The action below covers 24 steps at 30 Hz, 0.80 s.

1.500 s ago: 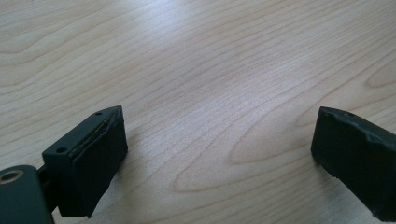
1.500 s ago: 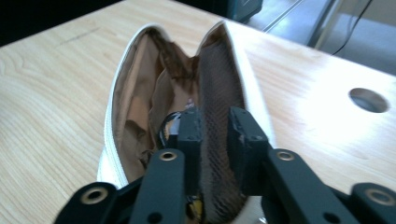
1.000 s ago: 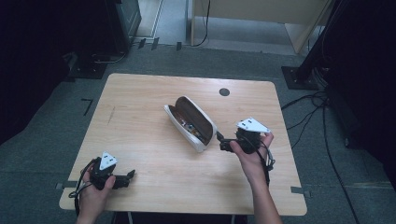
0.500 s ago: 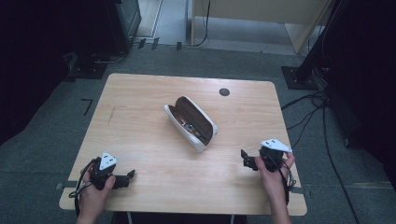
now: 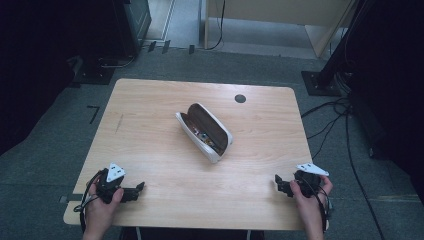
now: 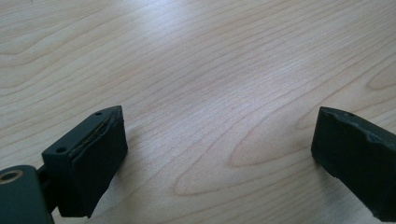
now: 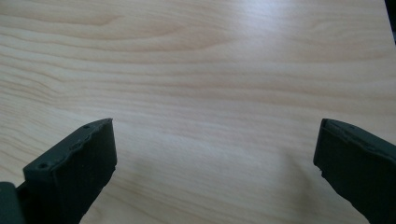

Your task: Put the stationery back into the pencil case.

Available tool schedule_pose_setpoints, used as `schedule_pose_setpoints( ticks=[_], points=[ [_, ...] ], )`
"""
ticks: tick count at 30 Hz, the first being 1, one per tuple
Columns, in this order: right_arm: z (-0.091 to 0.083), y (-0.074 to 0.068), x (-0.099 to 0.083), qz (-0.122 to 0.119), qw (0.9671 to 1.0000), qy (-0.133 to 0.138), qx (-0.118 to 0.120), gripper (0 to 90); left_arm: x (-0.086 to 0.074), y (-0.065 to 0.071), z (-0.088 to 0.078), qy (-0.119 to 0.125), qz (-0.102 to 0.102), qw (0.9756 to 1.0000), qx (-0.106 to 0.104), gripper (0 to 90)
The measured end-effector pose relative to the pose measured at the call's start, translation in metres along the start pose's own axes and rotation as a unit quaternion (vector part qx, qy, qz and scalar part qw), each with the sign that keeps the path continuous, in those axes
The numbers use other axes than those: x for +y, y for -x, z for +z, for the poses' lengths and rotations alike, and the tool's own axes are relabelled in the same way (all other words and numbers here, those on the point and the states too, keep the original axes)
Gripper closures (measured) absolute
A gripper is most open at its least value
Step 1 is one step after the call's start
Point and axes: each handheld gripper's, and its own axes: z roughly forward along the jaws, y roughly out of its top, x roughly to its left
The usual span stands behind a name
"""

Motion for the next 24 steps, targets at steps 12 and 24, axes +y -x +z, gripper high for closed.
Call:
schedule_pose_setpoints(
  ticks=[12,24],
  points=[
    [-0.002,0.006,-0.016,-0.018,0.9998,0.003,-0.003,0.0,0.000,0.000,0.000,0.001,-0.001,1.0000,0.001,3.8],
    [-0.001,0.003,-0.015,-0.028,0.9996,0.002,0.005,0.0,0.000,0.000,0.000,0.001,0.000,1.0000,0.000,3.9]
  ],
)
